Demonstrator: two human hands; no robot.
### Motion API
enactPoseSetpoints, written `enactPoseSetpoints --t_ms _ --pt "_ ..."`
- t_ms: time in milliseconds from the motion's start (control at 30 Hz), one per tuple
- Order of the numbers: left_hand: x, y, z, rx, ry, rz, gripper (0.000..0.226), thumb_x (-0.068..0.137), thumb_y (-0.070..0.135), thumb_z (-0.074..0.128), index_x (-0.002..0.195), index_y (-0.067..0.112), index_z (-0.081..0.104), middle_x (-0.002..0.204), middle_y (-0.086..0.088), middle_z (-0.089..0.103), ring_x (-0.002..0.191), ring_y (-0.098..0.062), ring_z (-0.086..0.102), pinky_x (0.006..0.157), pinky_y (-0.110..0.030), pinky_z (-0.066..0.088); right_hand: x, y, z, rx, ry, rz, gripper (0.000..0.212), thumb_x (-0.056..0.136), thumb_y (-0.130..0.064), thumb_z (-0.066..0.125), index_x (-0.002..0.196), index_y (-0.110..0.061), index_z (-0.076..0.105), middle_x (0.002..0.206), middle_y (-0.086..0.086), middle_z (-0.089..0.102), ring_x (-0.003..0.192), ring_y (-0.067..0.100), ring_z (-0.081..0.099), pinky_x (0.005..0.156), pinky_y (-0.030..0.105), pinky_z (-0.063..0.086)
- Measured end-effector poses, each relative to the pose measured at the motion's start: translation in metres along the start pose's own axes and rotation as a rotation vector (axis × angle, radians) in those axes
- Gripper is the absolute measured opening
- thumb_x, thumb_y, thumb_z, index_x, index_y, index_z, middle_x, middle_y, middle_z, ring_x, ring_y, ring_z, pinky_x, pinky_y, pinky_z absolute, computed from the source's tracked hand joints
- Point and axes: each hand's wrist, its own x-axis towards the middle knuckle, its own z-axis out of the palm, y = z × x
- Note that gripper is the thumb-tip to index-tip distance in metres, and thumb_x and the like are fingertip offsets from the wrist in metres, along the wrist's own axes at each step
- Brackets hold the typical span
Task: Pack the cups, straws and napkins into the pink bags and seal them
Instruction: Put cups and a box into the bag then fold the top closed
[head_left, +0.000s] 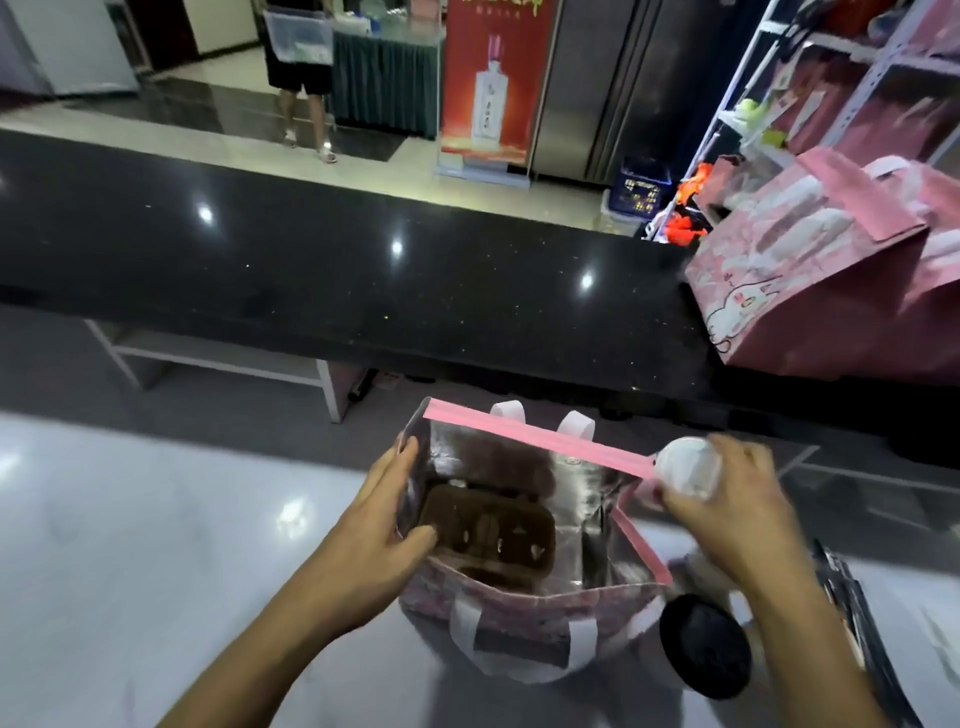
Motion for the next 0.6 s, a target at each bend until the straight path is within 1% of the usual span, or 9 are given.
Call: enactPoseSetpoints --t_ms 67,133,200,267,333,400,433,500,600 --pt "0.0 0.0 0.001 0.002 0.003 0.007 0.082 0.096 0.021 0.052 0.157 0.043 0.003 0.161 0.029 -0.003 0.14 0.007 0.012 0.115 -0.028 0.034 -0.014 -0.021 -0.04 0.156 0.195 -0.049 0.085 0.064 -0.047 0.085 0.136 -0.02 0.05 0.135 0.012 0.042 0.119 0.036 0.05 0.105 0.048 0.042" --pt "0.0 -0.002 0.003 0.019 0.007 0.02 0.082 0.095 0.022 0.052 0.157 0.044 0.002 0.16 0.031 -0.004 0.141 0.008 0.012 0.115 -0.028 0.035 -0.035 -0.042 -0.078 0.298 0.284 -0.132 0.079 0.065 -0.047 0.088 0.134 -0.035 0.052 0.137 0.007 0.044 0.117 0.024 0.052 0.107 0.045 0.043" --pt "-0.001 -0.002 0.004 0.025 0.004 0.023 0.082 0.095 0.022 0.052 0.157 0.043 0.002 0.159 0.032 -0.004 0.138 0.01 0.012 0.114 -0.025 0.034 -0.06 -0.067 -0.104 0.436 0.179 -0.248 0.083 0.059 -0.061 0.084 0.133 -0.049 0.049 0.138 -0.002 0.05 0.113 0.015 0.059 0.101 0.046 0.049" --pt "-0.001 -0.003 0.005 0.029 0.006 0.029 0.083 0.095 0.019 0.053 0.157 0.04 0.002 0.16 0.03 -0.004 0.138 0.013 0.01 0.113 -0.022 0.032 -0.08 -0.09 -0.109 0.487 -0.049 -0.342 0.084 0.058 -0.063 0.086 0.133 -0.053 0.049 0.131 -0.015 0.055 0.109 0.008 0.064 0.093 0.041 0.054" --pt "-0.001 -0.004 0.005 0.043 0.004 0.032 0.085 0.095 0.017 0.055 0.158 0.037 0.002 0.162 0.028 -0.005 0.139 0.016 0.004 0.117 -0.022 0.027 -0.091 -0.11 -0.087 0.43 -0.255 -0.407 0.08 0.056 -0.056 0.086 0.128 -0.056 0.051 0.124 -0.024 0.052 0.106 -0.002 0.06 0.089 0.027 0.052" --pt "-0.001 -0.006 0.006 0.037 0.002 0.023 0.086 0.094 0.017 0.056 0.158 0.036 0.001 0.162 0.028 -0.006 0.14 0.017 0.001 0.12 -0.026 0.024 -0.091 -0.125 -0.045 0.245 -0.371 -0.487 0.081 0.061 -0.055 0.084 0.133 -0.055 0.046 0.126 -0.028 0.044 0.111 -0.006 0.051 0.092 0.018 0.043" --pt "0.0 -0.007 0.006 0.031 0.005 0.021 0.087 0.093 0.018 0.056 0.158 0.037 0.001 0.162 0.028 -0.006 0.142 0.017 0.0 0.12 -0.028 0.025 -0.088 -0.13 -0.021 0.149 -0.406 -0.524 0.081 0.066 -0.056 0.081 0.137 -0.052 0.042 0.129 -0.027 0.042 0.115 -0.003 0.047 0.094 0.02 0.041" --pt "-0.001 -0.007 0.008 0.026 0.01 0.023 0.087 0.091 0.024 0.054 0.158 0.038 0.0 0.162 0.029 -0.007 0.141 0.02 -0.003 0.12 -0.031 0.027 -0.077 -0.137 0.025 0.002 -0.426 -0.564 0.078 0.073 -0.053 0.078 0.14 -0.042 0.038 0.135 -0.018 0.043 0.121 0.012 0.047 0.098 0.029 0.041" --pt "-0.002 -0.006 0.01 0.014 0.019 0.033 0.091 0.081 0.035 0.048 0.158 0.037 0.0 0.162 0.029 -0.006 0.142 0.019 -0.002 0.12 -0.029 0.026 -0.061 -0.145 0.077 -0.142 -0.428 -0.603 0.073 0.075 -0.038 0.08 0.135 -0.022 0.04 0.131 0.0 0.048 0.115 0.027 0.053 0.091 0.037 0.044"
